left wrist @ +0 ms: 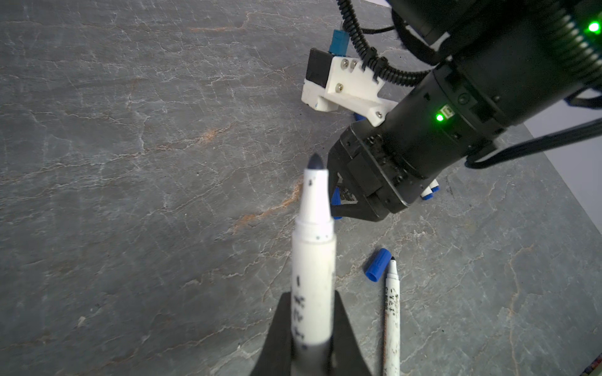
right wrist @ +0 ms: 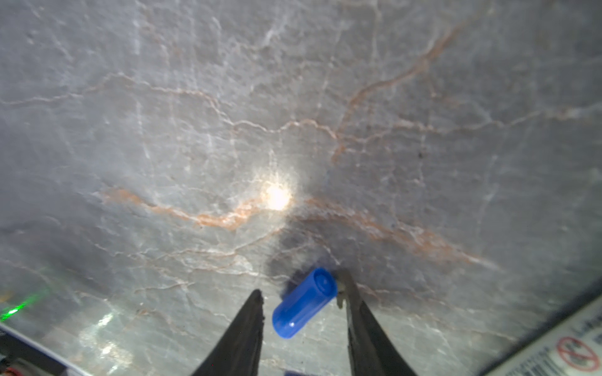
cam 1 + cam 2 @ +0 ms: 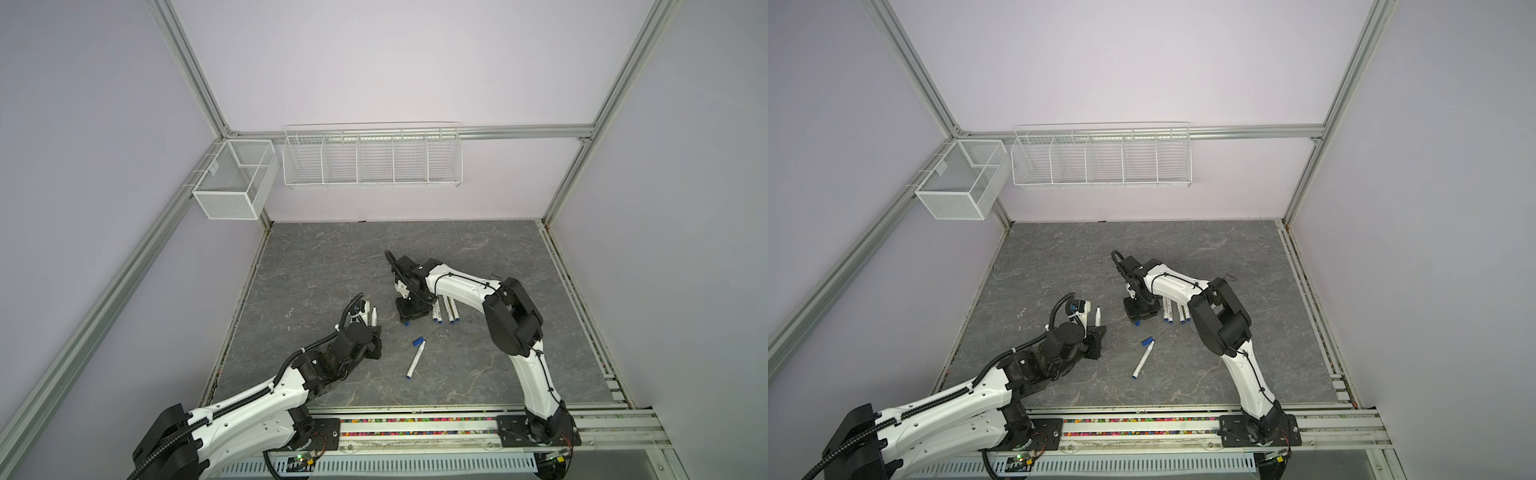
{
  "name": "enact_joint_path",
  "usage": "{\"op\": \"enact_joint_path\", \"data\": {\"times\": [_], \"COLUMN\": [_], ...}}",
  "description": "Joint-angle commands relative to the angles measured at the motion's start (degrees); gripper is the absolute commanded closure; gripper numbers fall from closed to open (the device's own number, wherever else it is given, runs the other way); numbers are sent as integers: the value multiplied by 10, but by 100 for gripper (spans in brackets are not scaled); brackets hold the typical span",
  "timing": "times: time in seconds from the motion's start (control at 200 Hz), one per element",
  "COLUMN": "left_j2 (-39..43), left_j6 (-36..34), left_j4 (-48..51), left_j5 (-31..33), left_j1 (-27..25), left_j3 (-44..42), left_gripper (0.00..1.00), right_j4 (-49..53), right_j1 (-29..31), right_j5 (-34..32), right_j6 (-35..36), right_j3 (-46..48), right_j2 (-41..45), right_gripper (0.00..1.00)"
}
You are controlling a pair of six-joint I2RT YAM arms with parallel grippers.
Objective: Insert the pens into the pen caps
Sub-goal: 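Carry the blue cap to the marker tip held by the left gripper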
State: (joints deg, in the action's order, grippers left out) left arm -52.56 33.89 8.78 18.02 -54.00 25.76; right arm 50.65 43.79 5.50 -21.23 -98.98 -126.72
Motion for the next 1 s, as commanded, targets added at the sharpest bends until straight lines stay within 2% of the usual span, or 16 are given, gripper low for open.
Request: {"op": "enact_joint_path", "data": {"times": [0.0, 0.245, 0.4, 0.61, 0.75, 0.88, 0.995], "left_j2": [-2, -11, -30, -59, -82, -89, -102], "left_j6": [5, -4, -28, -67, -81, -93, -95], "left_j4": [0, -3, -6, -55, -77, -113, -132], "left_j5": [0, -10, -38, -126, -161, -187, -201], "left_j1": [4, 4, 4, 4, 3, 2, 2], "left_j3": [-1, 3, 13, 15, 27, 30, 39], "left_gripper": [100, 100, 100, 100, 100, 100, 100], "right_j4": [19, 17, -24, -190, -312, -425, -500], "right_j1": [4, 7, 3, -31, -60, -77, -78], "right_j5": [-59, -59, -41, 47, 136, 205, 234], "right_j6": [8, 11, 7, -37, -73, -113, -136], "right_j3": [-6, -4, 28, 164, 265, 348, 396], "right_j2": [-37, -47, -7, 158, 265, 334, 375], "right_gripper": [62, 78, 86, 90, 90, 90, 90]}}
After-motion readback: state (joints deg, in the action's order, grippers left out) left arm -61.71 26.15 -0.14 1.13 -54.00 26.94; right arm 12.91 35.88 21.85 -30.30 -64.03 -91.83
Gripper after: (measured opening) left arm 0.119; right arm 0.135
